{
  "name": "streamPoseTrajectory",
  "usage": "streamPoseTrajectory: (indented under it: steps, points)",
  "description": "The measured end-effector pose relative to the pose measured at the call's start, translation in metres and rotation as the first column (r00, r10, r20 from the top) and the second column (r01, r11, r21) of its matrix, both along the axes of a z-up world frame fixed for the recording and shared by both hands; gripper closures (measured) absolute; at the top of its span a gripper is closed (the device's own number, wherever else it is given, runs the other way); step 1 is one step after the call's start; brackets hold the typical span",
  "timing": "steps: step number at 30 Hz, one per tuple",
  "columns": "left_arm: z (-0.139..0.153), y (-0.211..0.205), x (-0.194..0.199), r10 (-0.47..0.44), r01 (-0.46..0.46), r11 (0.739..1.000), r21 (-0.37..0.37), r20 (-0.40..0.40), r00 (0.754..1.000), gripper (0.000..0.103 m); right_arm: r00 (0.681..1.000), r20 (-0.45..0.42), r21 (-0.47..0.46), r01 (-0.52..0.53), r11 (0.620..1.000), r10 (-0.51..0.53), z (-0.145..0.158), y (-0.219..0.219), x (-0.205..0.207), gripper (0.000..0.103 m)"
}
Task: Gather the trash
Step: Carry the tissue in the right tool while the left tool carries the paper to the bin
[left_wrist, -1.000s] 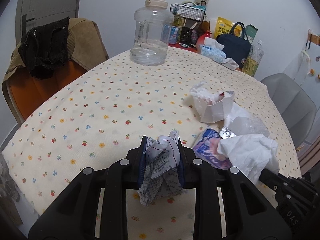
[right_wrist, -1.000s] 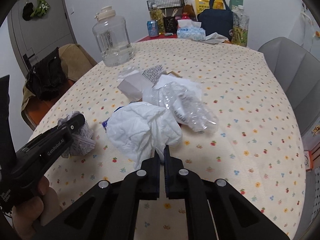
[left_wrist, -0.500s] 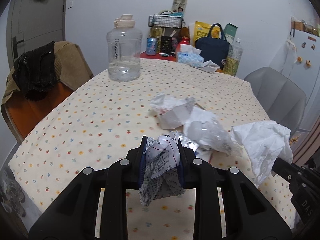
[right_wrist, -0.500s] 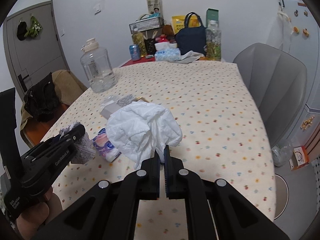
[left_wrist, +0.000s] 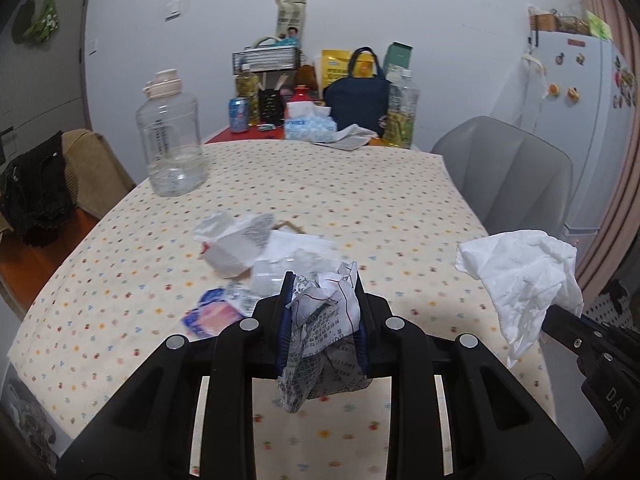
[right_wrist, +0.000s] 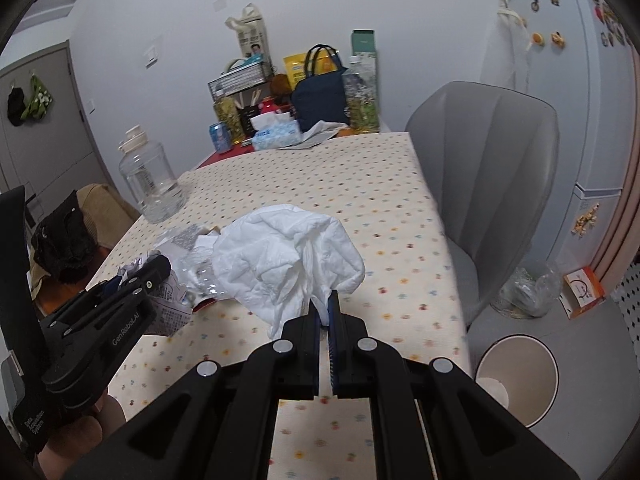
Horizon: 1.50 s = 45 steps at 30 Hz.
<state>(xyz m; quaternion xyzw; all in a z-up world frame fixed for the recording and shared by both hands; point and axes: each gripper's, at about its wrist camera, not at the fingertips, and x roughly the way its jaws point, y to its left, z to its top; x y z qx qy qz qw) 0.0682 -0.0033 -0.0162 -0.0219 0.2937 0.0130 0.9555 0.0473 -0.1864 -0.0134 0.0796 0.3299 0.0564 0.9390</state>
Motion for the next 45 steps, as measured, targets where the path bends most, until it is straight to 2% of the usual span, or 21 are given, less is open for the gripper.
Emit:
streamPoseTrajectory:
  steps: [12,21,33,45]
  points:
    - [0.006,-0.069,0.015,-0.118,0.118,0.993,0.016,0.002,0.993,0.077,0.991,-0.002,0.003,0.137,0.991,-0.137,-0.004,-0.072,-0.009,0.098]
    - [0.001,-0.127,0.026,-0.22,0.221,0.975,0.027,-0.022,0.975,0.077,0.971,-0.017,0.015,0.238,0.971,-0.238,-0.015,-0.129,-0.014,0.098]
    - [-0.018,-0.229,0.046,-0.369,0.375,0.925,0.061,-0.089,0.925,0.077,0.921,-0.089,0.056,0.385,0.921,-0.379,-0.05,-0.216,-0.018,0.098]
    - [-0.056,-0.333,0.064,-0.483,0.507,0.856,0.099,-0.194,0.854,0.077,0.849,-0.19,0.091,0.516,0.852,-0.493,-0.1,-0.302,-0.019,0.098]
